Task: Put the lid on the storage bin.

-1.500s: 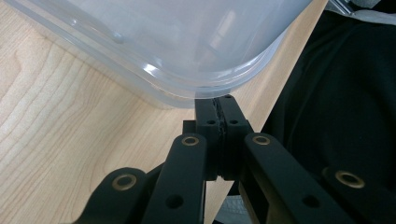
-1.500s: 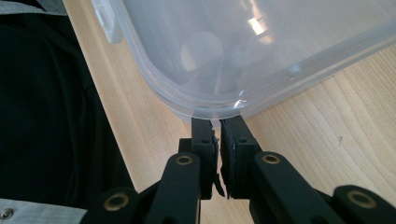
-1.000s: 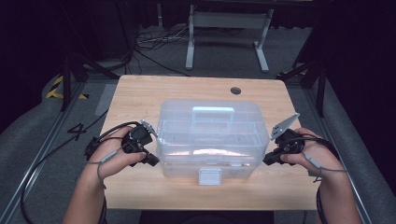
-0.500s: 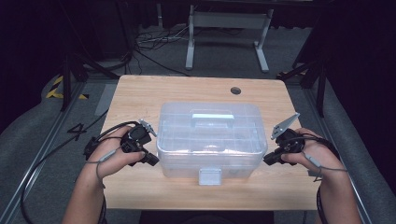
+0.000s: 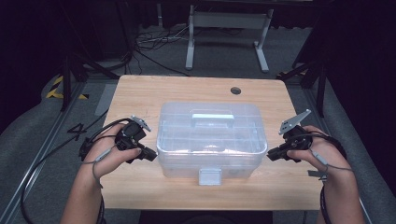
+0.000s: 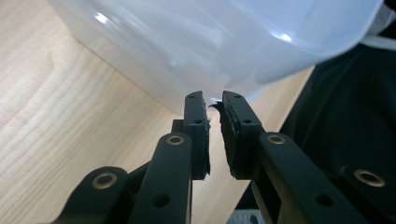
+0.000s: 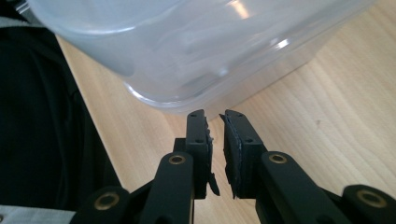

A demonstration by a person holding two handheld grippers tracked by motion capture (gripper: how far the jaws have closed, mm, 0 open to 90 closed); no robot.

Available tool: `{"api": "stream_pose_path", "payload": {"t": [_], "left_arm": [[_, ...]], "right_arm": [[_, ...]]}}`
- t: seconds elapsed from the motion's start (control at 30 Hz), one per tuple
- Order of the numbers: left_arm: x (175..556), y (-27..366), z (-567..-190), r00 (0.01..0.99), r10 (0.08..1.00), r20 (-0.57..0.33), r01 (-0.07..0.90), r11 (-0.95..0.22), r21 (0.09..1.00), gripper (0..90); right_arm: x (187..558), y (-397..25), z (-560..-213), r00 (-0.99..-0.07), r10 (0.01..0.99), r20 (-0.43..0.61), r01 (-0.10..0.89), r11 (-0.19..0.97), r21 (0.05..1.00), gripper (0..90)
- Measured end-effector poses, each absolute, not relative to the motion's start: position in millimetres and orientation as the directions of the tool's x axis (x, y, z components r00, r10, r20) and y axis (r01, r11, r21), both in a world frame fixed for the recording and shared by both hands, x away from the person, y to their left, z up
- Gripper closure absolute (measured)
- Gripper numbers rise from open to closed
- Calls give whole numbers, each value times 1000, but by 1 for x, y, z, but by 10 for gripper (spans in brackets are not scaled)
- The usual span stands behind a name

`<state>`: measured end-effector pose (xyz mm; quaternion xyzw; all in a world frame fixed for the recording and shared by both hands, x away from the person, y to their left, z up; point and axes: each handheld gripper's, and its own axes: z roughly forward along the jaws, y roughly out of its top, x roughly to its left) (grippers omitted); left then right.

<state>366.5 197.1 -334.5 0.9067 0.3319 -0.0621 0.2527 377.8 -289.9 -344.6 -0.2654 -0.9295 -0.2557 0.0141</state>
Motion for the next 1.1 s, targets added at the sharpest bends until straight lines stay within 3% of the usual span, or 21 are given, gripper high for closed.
{"api": "stream_pose_path", "payload": {"t": [0.27,0.47,0.53,0.77,1.1], "left_arm": [[367,210,-333,739,629,-240,648,-567,509,723],[366,219,-333,707,673,-215,647,-494,581,584],[365,223,-334,699,685,-203,642,-477,600,550],[370,233,-335,670,728,-147,613,-431,662,433],[378,241,-344,632,768,-103,613,-413,674,415]], "right_arm": [[385,-300,-336,-838,531,126,506,669,545,754],[393,-304,-327,-802,589,96,497,570,654,661],[398,-305,-325,-785,615,80,480,521,706,594],[407,-306,-326,-753,656,60,435,427,793,491],[423,-320,-338,-684,729,23,410,358,839,434]]}}
